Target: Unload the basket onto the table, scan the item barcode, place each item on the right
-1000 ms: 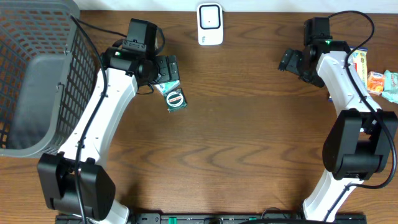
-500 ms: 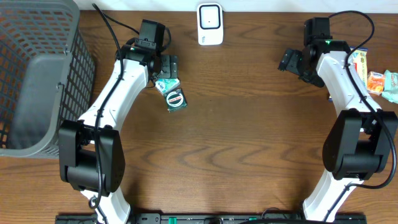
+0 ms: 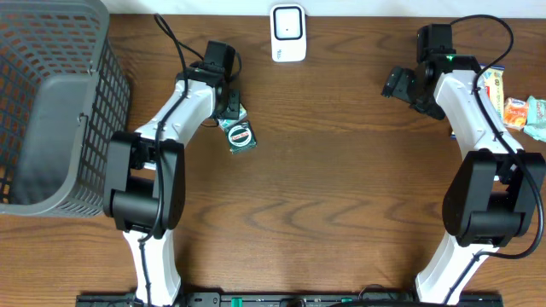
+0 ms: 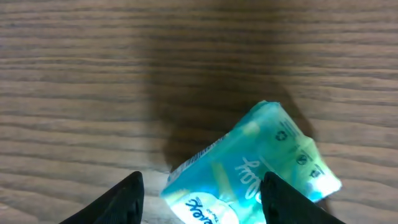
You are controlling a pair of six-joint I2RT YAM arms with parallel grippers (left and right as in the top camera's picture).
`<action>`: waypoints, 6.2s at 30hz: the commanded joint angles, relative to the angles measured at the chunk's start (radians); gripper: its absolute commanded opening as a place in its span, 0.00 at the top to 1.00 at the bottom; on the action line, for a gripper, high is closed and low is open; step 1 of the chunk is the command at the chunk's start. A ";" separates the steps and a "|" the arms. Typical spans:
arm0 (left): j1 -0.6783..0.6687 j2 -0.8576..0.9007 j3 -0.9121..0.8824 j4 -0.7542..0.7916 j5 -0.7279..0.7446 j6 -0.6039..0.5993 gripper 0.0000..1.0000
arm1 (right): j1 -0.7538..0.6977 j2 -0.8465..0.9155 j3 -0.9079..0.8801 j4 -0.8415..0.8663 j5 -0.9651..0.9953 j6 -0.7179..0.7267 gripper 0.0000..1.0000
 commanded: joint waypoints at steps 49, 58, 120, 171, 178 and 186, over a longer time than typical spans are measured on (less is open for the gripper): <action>-0.137 -0.076 0.021 0.197 0.046 -0.053 0.91 | -0.003 0.012 -0.003 -0.001 0.005 0.011 0.01; -0.128 0.061 0.021 0.275 -0.006 -0.053 0.91 | -0.003 0.012 -0.003 -0.001 0.005 0.011 0.01; -0.554 -0.045 -0.031 -0.119 0.428 -0.448 0.92 | -0.003 0.012 -0.003 -0.001 0.005 0.011 0.01; -0.479 0.005 -0.029 0.182 0.444 -0.352 0.92 | -0.003 0.012 -0.003 -0.001 0.005 0.011 0.01; -0.509 0.017 -0.030 0.192 0.316 -0.333 0.92 | -0.003 0.012 -0.003 -0.001 0.005 0.011 0.01; -0.504 0.089 -0.030 0.244 0.306 -0.242 0.92 | -0.003 0.012 -0.003 -0.001 0.005 0.011 0.01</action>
